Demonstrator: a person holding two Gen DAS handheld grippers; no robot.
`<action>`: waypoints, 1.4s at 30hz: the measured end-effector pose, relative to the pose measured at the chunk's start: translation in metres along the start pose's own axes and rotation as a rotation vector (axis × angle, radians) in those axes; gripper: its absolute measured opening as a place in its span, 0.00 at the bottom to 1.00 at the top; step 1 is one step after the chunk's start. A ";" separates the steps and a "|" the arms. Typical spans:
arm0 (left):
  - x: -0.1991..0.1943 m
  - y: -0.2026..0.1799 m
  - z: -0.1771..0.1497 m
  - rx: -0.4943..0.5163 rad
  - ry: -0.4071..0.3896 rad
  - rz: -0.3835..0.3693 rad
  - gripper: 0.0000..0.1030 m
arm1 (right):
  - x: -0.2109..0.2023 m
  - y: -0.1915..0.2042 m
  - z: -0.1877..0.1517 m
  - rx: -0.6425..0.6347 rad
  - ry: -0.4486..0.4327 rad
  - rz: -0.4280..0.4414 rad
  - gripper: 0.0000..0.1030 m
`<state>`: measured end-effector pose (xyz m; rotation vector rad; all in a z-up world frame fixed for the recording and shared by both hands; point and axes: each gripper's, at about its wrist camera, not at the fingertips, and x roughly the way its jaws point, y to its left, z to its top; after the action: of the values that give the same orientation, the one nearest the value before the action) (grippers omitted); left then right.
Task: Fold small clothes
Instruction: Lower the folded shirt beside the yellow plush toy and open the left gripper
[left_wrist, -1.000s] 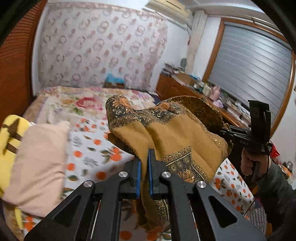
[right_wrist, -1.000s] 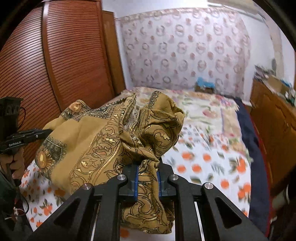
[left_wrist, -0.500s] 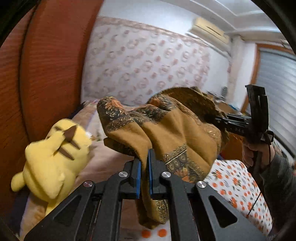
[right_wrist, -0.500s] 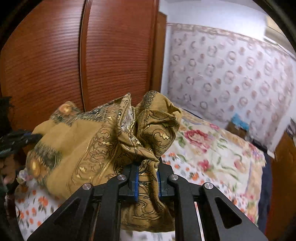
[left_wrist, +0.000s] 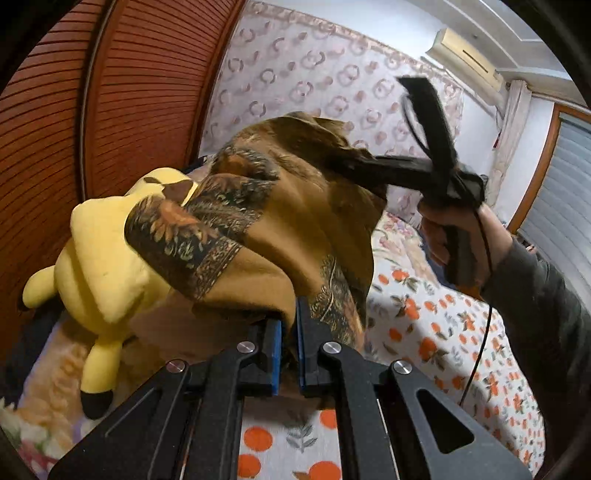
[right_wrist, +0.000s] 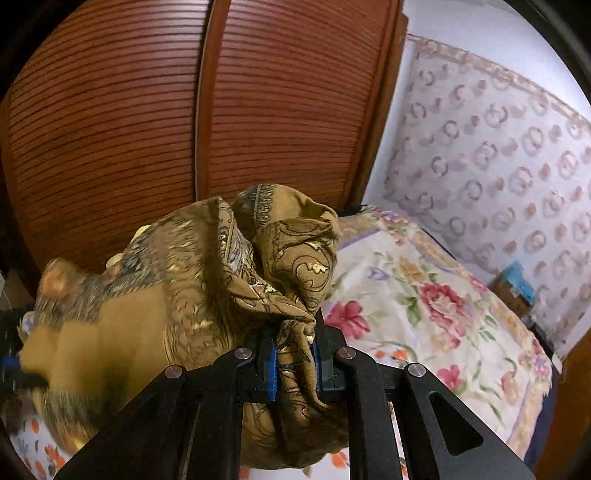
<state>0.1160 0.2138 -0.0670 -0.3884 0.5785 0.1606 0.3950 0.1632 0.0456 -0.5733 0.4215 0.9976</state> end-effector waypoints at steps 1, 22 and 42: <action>0.000 0.000 -0.002 0.002 -0.001 0.011 0.07 | 0.008 0.000 0.001 0.003 0.006 0.003 0.13; -0.002 0.014 -0.009 0.066 0.017 0.110 0.33 | -0.001 0.026 -0.032 0.211 -0.037 0.014 0.54; -0.037 0.021 0.004 0.147 -0.090 0.176 1.00 | 0.009 0.041 -0.051 0.218 0.010 -0.013 0.54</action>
<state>0.0824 0.2329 -0.0494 -0.1866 0.5320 0.3012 0.3596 0.1548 -0.0094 -0.3843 0.5278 0.9222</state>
